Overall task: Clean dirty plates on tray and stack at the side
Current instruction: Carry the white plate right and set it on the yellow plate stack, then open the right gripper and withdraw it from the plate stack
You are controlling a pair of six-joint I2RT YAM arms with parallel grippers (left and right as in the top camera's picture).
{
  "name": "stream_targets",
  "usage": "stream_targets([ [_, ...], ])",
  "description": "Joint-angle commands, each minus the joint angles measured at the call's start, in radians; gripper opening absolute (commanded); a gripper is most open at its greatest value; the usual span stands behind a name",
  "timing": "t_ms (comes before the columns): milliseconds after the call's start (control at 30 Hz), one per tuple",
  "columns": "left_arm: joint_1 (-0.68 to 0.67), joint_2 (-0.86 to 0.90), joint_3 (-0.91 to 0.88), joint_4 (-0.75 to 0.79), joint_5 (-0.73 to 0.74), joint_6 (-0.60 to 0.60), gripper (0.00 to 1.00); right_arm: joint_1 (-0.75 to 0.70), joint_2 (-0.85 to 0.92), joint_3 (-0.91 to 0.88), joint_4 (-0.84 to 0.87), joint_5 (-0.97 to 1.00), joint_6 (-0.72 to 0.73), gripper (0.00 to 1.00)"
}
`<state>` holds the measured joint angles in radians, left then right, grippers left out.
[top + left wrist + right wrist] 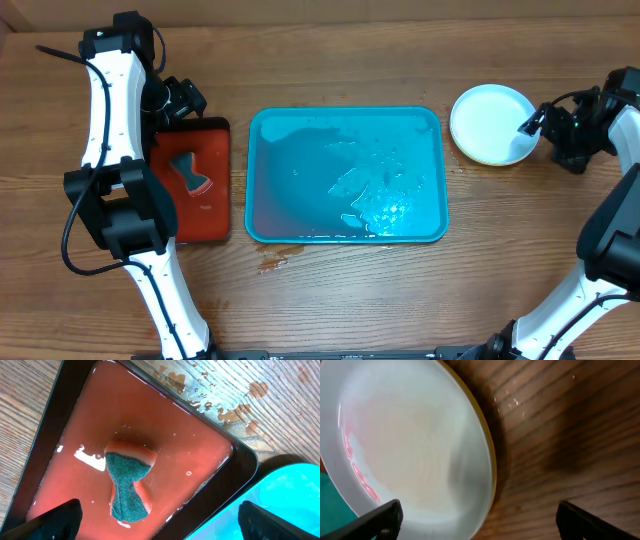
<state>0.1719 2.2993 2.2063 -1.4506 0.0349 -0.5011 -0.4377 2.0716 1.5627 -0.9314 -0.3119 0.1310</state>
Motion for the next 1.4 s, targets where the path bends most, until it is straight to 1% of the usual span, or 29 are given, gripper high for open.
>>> stream_targets([
  [0, -0.002, -0.018, 0.007, 0.002, 0.01, 0.007, 1.0, -0.001, -0.058, -0.003, -0.024, -0.06, -0.008, 1.0],
  [100, -0.002, -0.018, 0.007, 0.002, 0.01, 0.007, 1.0, 0.004, -0.157, -0.003, -0.055, -0.113, -0.035, 1.0],
  [333, -0.002, -0.018, 0.007, 0.002, 0.01, 0.007, 1.0, 0.057, -0.401, -0.009, -0.169, -0.07, -0.066, 1.0],
  [400, -0.002, -0.018, 0.007, 0.002, 0.01, 0.007, 1.0, 0.09, -0.482, -0.037, -0.198, -0.071, -0.108, 1.0],
  [500, -0.002, -0.018, 0.007, 0.001, 0.01, 0.007, 1.0, 0.15, -0.62, -0.145, -0.199, -0.071, -0.129, 1.0],
  [633, -0.002, -0.018, 0.007, 0.001, 0.01, 0.007, 1.0, 0.257, -0.836, -0.353, -0.161, -0.097, -0.127, 1.0],
  [733, -0.002, -0.018, 0.007, 0.001, 0.01, 0.007, 1.0, 0.327, -0.975, -0.453, -0.159, -0.132, -0.128, 1.0],
  [900, -0.002, -0.018, 0.007, 0.001, 0.01, 0.007, 1.0, 0.362, -1.041, -0.475, -0.159, -0.138, -0.128, 1.0],
  [1367, -0.002, -0.018, 0.007, 0.002, 0.01, 0.007, 1.0, 0.362, -1.02, -0.475, -0.159, -0.135, -0.128, 1.0],
])
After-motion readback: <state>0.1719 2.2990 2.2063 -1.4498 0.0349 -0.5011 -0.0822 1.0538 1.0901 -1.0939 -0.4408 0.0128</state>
